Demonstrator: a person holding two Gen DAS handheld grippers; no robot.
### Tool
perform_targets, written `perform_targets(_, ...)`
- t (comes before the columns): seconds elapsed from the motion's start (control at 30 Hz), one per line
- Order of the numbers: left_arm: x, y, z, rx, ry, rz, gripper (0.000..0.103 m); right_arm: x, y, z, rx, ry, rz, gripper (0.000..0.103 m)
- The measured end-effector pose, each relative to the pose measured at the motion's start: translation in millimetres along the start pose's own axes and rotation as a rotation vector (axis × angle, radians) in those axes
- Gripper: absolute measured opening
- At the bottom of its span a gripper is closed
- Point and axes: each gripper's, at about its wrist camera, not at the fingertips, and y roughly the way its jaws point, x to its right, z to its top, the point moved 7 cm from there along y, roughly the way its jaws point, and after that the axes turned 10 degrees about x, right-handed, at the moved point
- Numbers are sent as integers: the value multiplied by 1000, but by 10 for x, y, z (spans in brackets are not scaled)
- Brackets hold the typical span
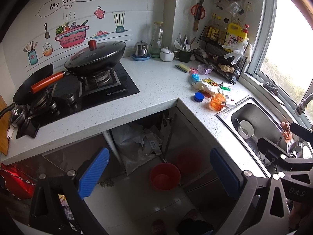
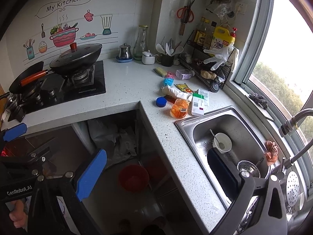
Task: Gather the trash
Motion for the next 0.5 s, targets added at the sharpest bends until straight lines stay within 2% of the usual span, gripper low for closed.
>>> perform_targets(0.5,-37,61,-31,-10,2,-6,102,-24,47,-16,-18,-3,-1,103)
